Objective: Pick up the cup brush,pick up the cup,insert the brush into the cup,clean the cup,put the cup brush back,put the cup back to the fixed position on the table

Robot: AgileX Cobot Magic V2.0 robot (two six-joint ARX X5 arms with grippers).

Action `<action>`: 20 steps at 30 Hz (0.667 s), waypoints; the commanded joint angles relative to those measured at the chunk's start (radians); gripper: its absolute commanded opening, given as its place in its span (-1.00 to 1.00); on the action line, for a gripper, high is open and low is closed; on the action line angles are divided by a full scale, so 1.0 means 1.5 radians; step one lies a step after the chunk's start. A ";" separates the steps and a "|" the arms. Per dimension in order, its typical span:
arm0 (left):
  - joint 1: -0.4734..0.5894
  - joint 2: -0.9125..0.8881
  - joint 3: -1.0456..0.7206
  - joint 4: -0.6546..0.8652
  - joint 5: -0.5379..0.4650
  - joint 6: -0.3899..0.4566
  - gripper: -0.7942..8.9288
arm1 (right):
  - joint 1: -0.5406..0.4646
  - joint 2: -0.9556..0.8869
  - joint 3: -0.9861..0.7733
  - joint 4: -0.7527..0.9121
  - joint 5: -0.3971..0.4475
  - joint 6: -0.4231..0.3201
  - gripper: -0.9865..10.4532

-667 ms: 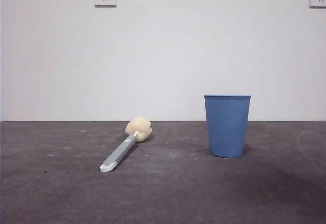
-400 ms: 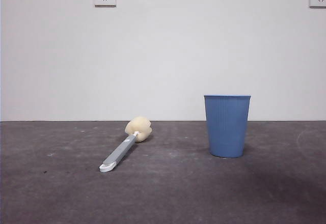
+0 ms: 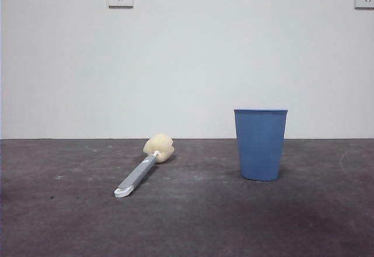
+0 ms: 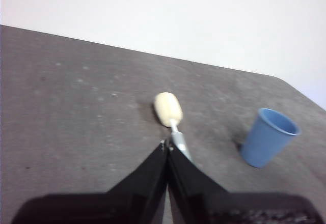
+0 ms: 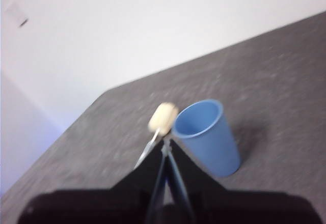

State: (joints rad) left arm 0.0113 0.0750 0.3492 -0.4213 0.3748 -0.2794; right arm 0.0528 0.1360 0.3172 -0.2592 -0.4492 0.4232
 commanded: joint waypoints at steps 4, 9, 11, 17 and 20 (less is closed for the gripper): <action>0.001 0.061 0.111 -0.128 0.068 0.091 -0.85 | 0.003 0.081 0.136 -0.166 -0.072 -0.110 -0.85; 0.001 0.115 0.187 -0.232 0.135 0.162 -0.85 | 0.012 0.154 0.248 -0.330 -0.086 -0.211 -0.85; 0.001 0.136 0.211 -0.273 0.156 0.188 -0.85 | 0.016 0.181 0.289 -0.392 -0.086 -0.247 -0.85; -0.012 0.181 0.266 -0.384 0.192 0.242 -0.85 | 0.025 0.246 0.386 -0.563 -0.086 -0.338 -0.85; -0.022 0.195 0.281 -0.438 0.209 0.262 -0.85 | 0.028 0.262 0.407 -0.610 -0.085 -0.363 -0.85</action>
State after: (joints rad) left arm -0.0177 0.3660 0.7685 -1.0634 0.6773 0.0700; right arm 0.0917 0.5270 0.9234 -1.1660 -0.5762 -0.0704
